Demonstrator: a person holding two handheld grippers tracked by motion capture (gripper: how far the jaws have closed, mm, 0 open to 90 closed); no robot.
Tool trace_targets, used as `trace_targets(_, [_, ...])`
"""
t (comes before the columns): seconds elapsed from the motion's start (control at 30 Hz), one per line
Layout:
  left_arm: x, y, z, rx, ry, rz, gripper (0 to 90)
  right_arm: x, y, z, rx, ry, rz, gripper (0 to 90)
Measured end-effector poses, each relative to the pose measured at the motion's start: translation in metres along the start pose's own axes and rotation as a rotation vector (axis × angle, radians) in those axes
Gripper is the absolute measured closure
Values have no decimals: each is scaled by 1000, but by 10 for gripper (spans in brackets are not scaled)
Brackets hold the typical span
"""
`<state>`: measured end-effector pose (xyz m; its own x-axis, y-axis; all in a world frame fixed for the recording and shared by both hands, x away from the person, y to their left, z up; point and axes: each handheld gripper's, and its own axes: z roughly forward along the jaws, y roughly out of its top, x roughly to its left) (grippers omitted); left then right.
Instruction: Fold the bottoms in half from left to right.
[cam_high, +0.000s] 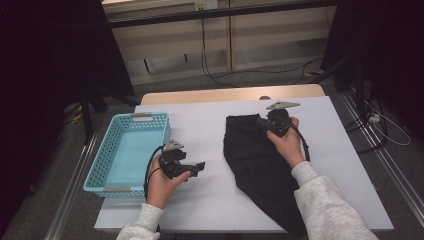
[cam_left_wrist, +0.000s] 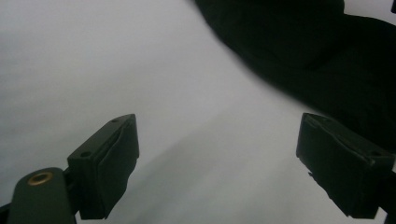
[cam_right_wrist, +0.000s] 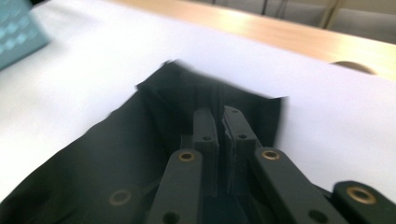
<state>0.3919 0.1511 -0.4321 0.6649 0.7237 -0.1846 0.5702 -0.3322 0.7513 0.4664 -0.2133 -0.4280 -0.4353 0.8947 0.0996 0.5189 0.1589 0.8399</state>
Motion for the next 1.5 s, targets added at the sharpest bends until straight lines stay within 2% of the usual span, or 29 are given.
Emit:
trace_targets(0.03, [0,0,1,1,0,0,132,-6,-1,0,-12,-24,16,841])
trace_targets(0.1, [0,0,2,2,1,-1,132,-16,-2,2,-7,-17,58,723])
trace_targets(0.13, [0,0,2,3,3,1,132,-19,-3,3,-4,-23,65,685])
trace_targets(0.2, [1,0,3,6,4,1,132,-20,-5,3,7,-6,74,582])
trace_targets(0.3, [2,1,5,8,2,4,134,-18,-6,-2,18,-20,55,524])
trace_targets(0.4, [1,3,6,1,-1,-3,135,-15,-7,-8,24,-14,53,465])
trace_targets(0.5, [0,6,9,1,-6,-1,136,-10,-10,-14,57,10,49,398])
trace_targets(0.6, [-1,10,14,2,-16,7,138,-4,-14,-22,69,21,19,359])
trace_targets(0.67, [-2,13,18,1,-26,9,140,-2,-17,-28,78,24,16,323])
trace_targets(0.7, [-2,14,19,4,-25,19,141,-1,-19,-30,80,27,9,312])
trace_targets(0.93, [-6,24,31,-1,-51,23,145,4,-32,-51,103,36,-34,266])
trace_targets(1.3, [-10,31,45,16,-62,34,147,0,-53,-81,104,22,-43,245])
trace_targets(1.5, [-9,34,51,17,-59,17,178,1,-58,-89,111,8,-57,234])
